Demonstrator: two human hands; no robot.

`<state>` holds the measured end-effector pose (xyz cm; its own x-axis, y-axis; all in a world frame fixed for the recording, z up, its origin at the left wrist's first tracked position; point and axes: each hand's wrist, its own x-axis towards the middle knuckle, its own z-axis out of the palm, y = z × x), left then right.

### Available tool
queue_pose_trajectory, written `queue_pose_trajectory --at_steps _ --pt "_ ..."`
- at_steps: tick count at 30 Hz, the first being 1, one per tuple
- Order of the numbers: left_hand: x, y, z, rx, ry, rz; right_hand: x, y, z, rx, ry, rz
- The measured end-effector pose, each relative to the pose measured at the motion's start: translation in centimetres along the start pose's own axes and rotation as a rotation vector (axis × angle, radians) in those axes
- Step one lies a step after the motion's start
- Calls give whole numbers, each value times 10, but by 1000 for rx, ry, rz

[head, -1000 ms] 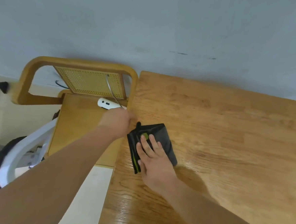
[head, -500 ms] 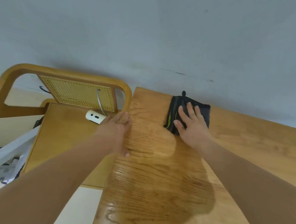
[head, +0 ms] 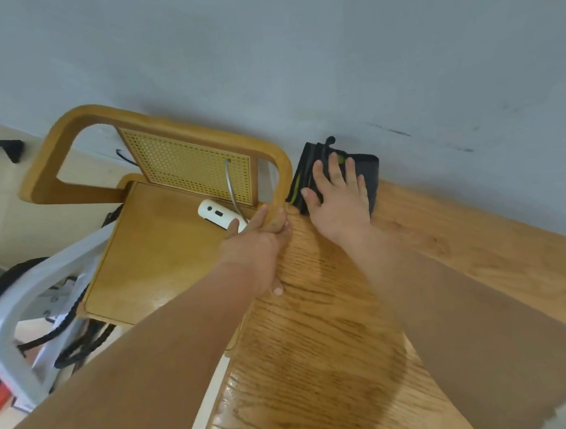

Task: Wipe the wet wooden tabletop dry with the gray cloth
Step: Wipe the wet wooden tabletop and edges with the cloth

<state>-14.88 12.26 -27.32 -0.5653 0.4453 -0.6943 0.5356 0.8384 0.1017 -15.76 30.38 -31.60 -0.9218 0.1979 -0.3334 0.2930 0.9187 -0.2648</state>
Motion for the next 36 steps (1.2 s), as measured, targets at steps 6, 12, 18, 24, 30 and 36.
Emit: queue_pose_trajectory --at_steps 6,12,18,24,30,36 --pt "-20 5 24 -125 229 -138 -51 -19 22 12 -19 -73" --pt "-91 -5 92 -401 537 -39 -150 -63 66 113 -39 -142" --pt "-143 -3 142 -615 517 221 -236 -74 63 700 -317 -137" --pt "-134 35 159 -398 435 7 -243 -63 10 1072 10 443" --pt "-161 30 198 -685 378 -210 -289 -70 16 811 -111 256" --pt "-257 24 308 -965 424 -455 -367 -68 67 767 -304 158"
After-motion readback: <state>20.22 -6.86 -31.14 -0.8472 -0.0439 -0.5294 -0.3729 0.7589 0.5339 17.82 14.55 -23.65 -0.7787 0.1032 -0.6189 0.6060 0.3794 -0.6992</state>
